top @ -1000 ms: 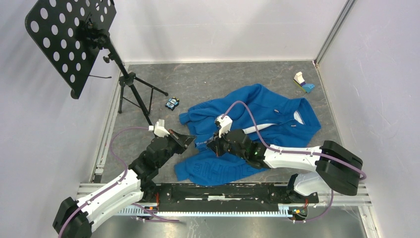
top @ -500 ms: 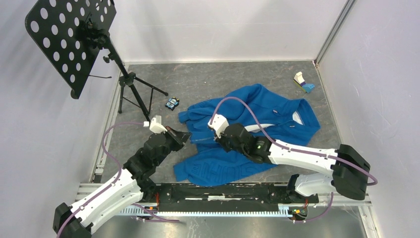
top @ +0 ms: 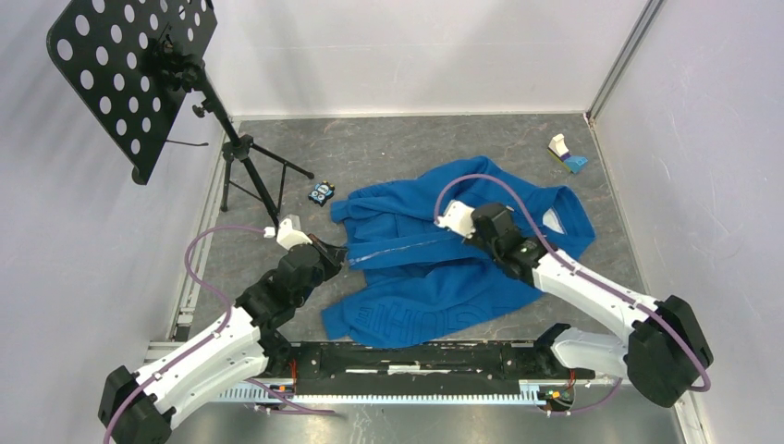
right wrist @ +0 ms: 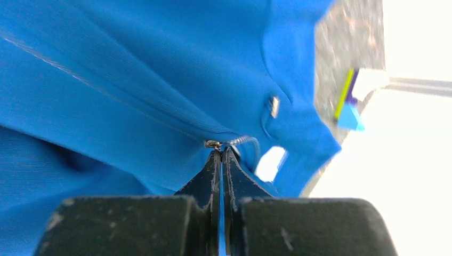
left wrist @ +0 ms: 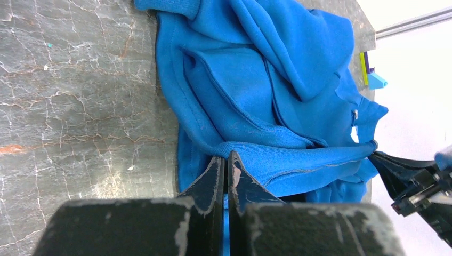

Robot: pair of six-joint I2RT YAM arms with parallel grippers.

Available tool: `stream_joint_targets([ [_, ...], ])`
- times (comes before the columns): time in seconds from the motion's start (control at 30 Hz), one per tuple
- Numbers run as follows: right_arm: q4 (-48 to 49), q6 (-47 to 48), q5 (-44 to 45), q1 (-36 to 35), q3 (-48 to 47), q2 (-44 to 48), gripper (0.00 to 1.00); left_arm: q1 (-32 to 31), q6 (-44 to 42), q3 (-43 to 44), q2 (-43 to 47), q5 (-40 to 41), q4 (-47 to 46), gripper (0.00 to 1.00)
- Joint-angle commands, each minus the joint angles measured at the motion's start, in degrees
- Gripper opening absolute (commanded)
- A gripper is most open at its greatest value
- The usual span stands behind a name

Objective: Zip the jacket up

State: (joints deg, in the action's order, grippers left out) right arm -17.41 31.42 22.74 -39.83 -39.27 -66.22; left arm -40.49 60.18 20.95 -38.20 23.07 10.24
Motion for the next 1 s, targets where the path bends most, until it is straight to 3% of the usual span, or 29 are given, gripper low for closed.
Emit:
stream_joint_targets([
  [0.0, -6.0, 4.2, 7.4, 10.7, -1.9, -0.9, 0.00, 0.5, -0.6, -0.5, 0.4, 8.7, 0.8, 0.02],
  [0.23, -5.2, 4.0, 12.6, 26.9, -7.3, -6.3, 0.00, 0.5, 1.1, -1.8, 0.9, 9.3, 2.1, 0.02],
  [0.37, -2.7, 3.3, 14.4, 32.3, -8.7, -10.5, 0.00, 0.5, 1.3, -2.4, 0.8, 8.5, 1.6, 0.02],
  [0.57, 1.2, 3.5, 17.6, 37.5, -8.7, -12.2, 0.00, 0.4, 0.9, -2.8, -0.1, 7.2, 0.3, 0.02],
  [0.67, -1.8, 1.4, 5.2, 35.2, -10.1, -9.0, 0.00, 0.5, -0.3, -3.5, -0.7, 5.2, -3.0, 0.02],
  [0.8, 5.4, 4.7, 17.8, 36.6, -4.7, -6.7, 0.00, 0.5, -2.9, -1.6, -1.1, 3.7, -2.1, 0.02],
  [0.87, 2.7, 0.2, 12.6, 36.7, -7.3, -6.9, 0.00, 0.5, -4.7, -1.6, -0.7, 3.0, -2.6, 0.02],
  [0.93, -0.3, -6.8, 1.0, 36.7, -10.3, -6.1, 0.00, 0.5, -5.4, -2.6, 0.1, 2.0, -4.3, 0.02],
  [0.97, -1.0, -11.1, -6.5, 36.7, -11.2, -5.1, 0.05, 0.5, -5.2, -3.0, 0.5, 1.8, -4.9, 0.02],
])
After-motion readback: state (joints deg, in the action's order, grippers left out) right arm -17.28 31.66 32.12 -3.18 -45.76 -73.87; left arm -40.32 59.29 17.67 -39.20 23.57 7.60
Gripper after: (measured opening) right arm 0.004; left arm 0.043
